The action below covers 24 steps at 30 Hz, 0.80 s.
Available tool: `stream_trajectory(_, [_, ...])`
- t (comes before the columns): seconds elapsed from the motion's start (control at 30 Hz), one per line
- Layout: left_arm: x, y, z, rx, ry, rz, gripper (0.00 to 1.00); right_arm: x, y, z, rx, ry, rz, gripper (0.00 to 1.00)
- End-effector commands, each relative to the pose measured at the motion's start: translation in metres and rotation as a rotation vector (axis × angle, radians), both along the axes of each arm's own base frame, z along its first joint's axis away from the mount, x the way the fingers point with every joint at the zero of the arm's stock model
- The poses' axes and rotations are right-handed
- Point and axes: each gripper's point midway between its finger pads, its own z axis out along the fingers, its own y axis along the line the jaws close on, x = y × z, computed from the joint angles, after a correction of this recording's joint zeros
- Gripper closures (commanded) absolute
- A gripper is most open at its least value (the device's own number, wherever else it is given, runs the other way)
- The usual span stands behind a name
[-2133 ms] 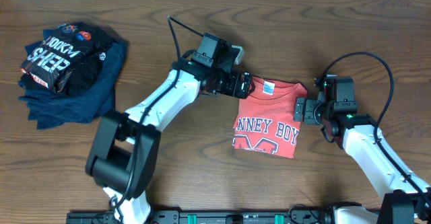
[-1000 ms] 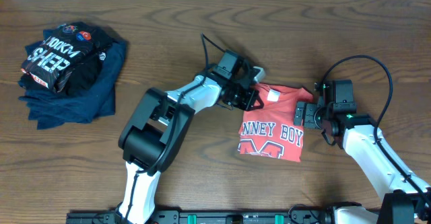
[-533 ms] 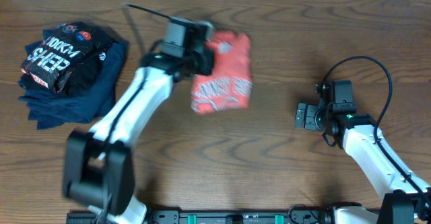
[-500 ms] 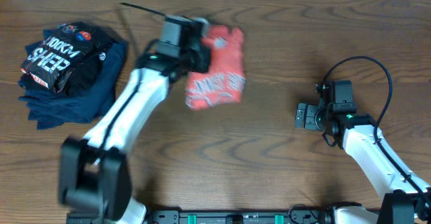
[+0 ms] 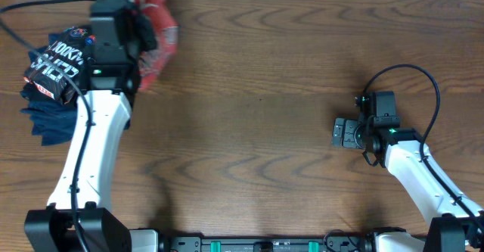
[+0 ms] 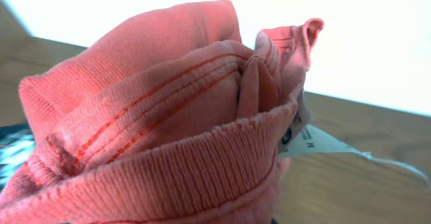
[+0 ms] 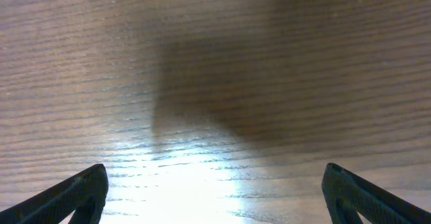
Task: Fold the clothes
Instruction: 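Lift the red bundle with the left gripper and carry it to the dark stack, then lower the red bundle onto the dark shirt stack and release it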
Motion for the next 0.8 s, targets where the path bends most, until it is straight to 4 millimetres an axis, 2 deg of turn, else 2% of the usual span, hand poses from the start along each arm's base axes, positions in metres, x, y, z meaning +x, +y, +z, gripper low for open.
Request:
stream_trajectory(0.0, [-0.002, 0.031, 0.029, 0.032, -0.084, 0.076, 0.93, -0.002, -0.01, -0.002, -0.021, 0.01, -0.04, 0.01])
stream_trajectory(0.17, [-0.006, 0.075, 0.038, 0.032, -0.125, 0.171, 0.92, -0.002, -0.01, -0.002, -0.021, 0.009, -0.04, 0.01])
stream_trajectory(0.47, [-0.022, 0.141, 0.035, -0.009, -0.143, 0.336, 0.93, -0.001, -0.01, -0.002, -0.024, 0.008, -0.042, 0.01])
stream_trajectory(0.57, [-0.023, 0.162, 0.025, -0.029, -0.14, 0.389, 0.93, -0.003, -0.01, -0.003, -0.024, 0.015, -0.042, 0.01])
stream_trajectory(0.77, [-0.027, 0.201, -0.01, -0.054, -0.081, 0.477, 0.93, -0.003, -0.01, -0.003, -0.025, 0.016, -0.042, 0.01])
